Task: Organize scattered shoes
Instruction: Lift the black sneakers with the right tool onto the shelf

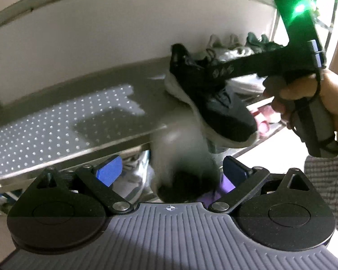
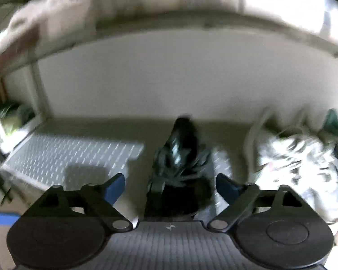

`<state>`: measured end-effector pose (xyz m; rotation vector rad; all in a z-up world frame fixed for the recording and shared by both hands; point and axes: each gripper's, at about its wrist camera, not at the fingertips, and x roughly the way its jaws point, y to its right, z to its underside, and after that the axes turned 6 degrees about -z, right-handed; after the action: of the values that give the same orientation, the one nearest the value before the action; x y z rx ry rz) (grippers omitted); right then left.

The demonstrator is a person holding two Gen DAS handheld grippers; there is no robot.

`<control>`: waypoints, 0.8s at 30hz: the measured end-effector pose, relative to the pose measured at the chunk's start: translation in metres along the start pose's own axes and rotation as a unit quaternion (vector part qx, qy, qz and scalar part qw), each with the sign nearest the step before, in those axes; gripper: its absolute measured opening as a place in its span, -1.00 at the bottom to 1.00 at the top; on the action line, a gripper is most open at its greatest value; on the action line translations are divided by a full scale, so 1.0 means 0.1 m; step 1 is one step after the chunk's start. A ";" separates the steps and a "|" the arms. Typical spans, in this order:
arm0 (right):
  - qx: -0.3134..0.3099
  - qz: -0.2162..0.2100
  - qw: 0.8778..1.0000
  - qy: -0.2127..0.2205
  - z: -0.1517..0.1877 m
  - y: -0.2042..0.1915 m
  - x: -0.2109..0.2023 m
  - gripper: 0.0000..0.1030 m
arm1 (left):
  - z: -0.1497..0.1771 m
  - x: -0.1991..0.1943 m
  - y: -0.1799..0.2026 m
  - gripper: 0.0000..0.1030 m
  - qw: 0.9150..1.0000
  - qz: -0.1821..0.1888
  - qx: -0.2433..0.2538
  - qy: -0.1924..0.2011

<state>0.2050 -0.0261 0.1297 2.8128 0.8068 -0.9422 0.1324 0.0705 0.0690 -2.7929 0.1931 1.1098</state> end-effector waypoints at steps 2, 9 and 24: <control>-0.043 0.039 0.998 0.006 -0.01 -0.11 0.12 0.30 | 0.00 0.04 -0.02 0.92 1.000 -0.007 -0.006 -0.004; -0.043 0.046 0.998 -0.014 -0.15 -0.16 0.24 0.50 | 0.07 0.00 -0.22 0.92 0.999 -0.025 -0.022 -0.014; -0.191 -0.164 0.964 -0.090 1.01 -0.72 -0.72 0.58 | 0.38 -0.31 -0.66 0.92 0.995 -0.073 -0.057 -0.024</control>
<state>0.0653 -0.0193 0.0971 2.2729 1.2935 -0.9402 0.0959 0.1443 0.0679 -2.8207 -0.0822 1.1858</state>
